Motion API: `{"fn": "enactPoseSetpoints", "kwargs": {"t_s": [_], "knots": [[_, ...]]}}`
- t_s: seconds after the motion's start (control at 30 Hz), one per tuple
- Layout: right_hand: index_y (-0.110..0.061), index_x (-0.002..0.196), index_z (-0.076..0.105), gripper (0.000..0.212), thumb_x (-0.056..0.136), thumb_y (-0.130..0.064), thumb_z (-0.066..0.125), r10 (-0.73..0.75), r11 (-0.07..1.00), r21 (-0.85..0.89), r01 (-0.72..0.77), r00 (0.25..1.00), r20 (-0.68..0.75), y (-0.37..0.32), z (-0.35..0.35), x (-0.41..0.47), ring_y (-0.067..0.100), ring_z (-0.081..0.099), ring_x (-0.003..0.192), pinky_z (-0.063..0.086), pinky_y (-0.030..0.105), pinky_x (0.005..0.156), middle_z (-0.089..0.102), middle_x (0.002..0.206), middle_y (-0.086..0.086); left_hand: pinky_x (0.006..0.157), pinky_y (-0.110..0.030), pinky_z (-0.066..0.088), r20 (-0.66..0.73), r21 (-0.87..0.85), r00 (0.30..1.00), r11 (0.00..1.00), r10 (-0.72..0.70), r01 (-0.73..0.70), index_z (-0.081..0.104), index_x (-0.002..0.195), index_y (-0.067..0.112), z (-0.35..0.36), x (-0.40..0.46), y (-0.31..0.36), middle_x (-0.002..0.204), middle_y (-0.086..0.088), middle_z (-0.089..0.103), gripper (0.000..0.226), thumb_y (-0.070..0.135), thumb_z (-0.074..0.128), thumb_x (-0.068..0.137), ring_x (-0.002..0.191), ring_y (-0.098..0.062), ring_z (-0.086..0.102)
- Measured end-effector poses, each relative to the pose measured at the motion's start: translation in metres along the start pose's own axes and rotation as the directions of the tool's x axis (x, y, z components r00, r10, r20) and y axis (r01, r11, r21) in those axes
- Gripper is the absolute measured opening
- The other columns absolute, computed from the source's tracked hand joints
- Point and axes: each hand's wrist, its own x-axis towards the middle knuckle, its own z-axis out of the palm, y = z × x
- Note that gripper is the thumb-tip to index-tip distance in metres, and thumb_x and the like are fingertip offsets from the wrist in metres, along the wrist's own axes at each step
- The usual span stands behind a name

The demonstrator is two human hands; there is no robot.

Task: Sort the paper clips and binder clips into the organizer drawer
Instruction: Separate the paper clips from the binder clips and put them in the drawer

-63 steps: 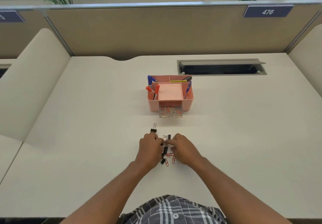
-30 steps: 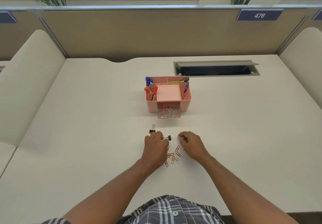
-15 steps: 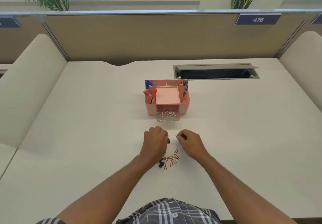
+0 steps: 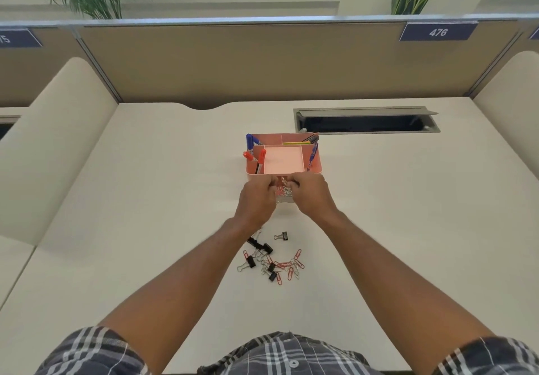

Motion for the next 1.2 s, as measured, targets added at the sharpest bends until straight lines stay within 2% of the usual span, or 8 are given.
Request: {"fn": "enactPoseSetpoints", "kwargs": {"t_s": [0.1,0.2,0.27,0.37,0.53,0.77,1.07,1.2], "knots": [[-0.011,0.094,0.073,0.019,0.093,-0.01,0.054,-0.039,0.993,0.112,0.043,0.999,-0.037,0.005,-0.001,-0.011,0.019,0.062,0.08,0.046,0.028,0.066,0.071,0.087,0.003,0.065,-0.03,0.051,-0.005,0.013,0.998,0.998,0.061,-0.06,0.059,0.089,0.022,0.0,-0.018,-0.006,0.086,0.002,0.062,0.018,0.004,0.054,0.09,0.078,-0.015,0.056],[-0.016,0.093,0.072,0.014,0.091,-0.014,0.058,-0.029,0.992,0.122,0.026,0.999,0.028,0.02,0.005,-0.034,0.016,0.062,0.081,0.051,0.031,0.073,0.071,0.087,-0.001,0.072,-0.035,0.049,0.053,0.115,0.987,0.981,0.149,-0.155,0.064,0.09,0.017,0.003,-0.045,-0.017,0.087,-0.001,0.064,0.009,0.009,0.06,0.089,0.082,-0.019,0.055],[-0.018,0.101,0.072,0.014,0.09,-0.021,0.063,0.05,0.998,0.021,-0.055,0.981,0.189,0.036,0.015,-0.052,0.018,0.064,0.09,0.051,0.031,0.08,0.071,0.098,0.0,0.078,-0.038,0.047,0.147,0.184,0.969,0.957,0.198,-0.224,0.068,0.094,0.017,0.009,-0.065,-0.025,0.09,0.0,0.067,0.008,0.015,0.063,0.088,0.086,-0.021,0.056],[-0.015,0.121,0.064,0.039,0.085,-0.028,0.071,0.16,0.979,-0.176,-0.099,0.914,0.373,0.057,0.033,-0.082,0.024,0.061,0.103,0.05,0.034,0.089,0.062,0.116,0.006,0.082,-0.037,0.042,0.303,0.279,0.927,0.91,0.219,-0.306,0.069,0.101,0.023,0.022,-0.093,-0.037,0.097,0.003,0.067,0.016,0.024,0.063,0.087,0.094,-0.023,0.056],[-0.012,0.11,0.055,0.045,0.075,-0.032,0.075,0.131,0.972,-0.234,-0.038,0.908,0.399,0.069,0.062,-0.126,0.023,0.049,0.101,0.044,0.031,0.084,0.041,0.115,0.003,0.081,-0.036,0.028,0.457,0.415,0.871,0.823,0.181,-0.388,0.064,0.111,0.023,0.036,-0.118,-0.048,0.104,0.005,0.058,0.027,0.032,0.06,0.086,0.104,-0.022,0.047],[-0.011,0.099,0.06,0.01,0.093,-0.018,0.059,0.0,0.984,-0.174,0.041,0.973,0.231,0.063,0.076,-0.128,0.027,0.052,0.093,0.044,0.035,0.077,0.051,0.104,0.007,0.073,-0.035,0.023,0.404,0.524,0.907,0.783,0.118,-0.335,0.06,0.089,0.018,0.04,-0.115,-0.04,0.091,0.001,0.057,0.009,0.015,0.052,0.088,0.094,-0.025,0.048],[-0.006,0.098,0.061,0.018,0.09,-0.006,0.045,0.012,0.987,-0.16,0.027,0.971,0.239,0.061,0.062,-0.096,0.029,0.052,0.094,0.042,0.037,0.078,0.056,0.099,0.011,0.06,-0.033,0.026,0.337,0.59,0.936,0.752,0.101,-0.293,0.056,0.065,0.015,0.041,-0.1,-0.033,0.065,-0.003,0.056,0.019,-0.003,0.062,0.065,0.065,-0.028,0.053],[-0.01,0.101,0.064,0.024,0.089,-0.005,0.044,0.054,0.992,-0.124,-0.025,0.97,0.237,0.066,0.055,-0.089,0.027,0.056,0.095,0.043,0.034,0.079,0.062,0.1,0.007,0.064,-0.034,0.027,0.28,0.572,0.957,0.787,0.077,-0.23,0.059,0.073,0.015,0.043,-0.094,-0.036,0.073,-0.003,0.059,0.014,0.002,0.059,0.077,0.073,-0.029,0.053]]}}
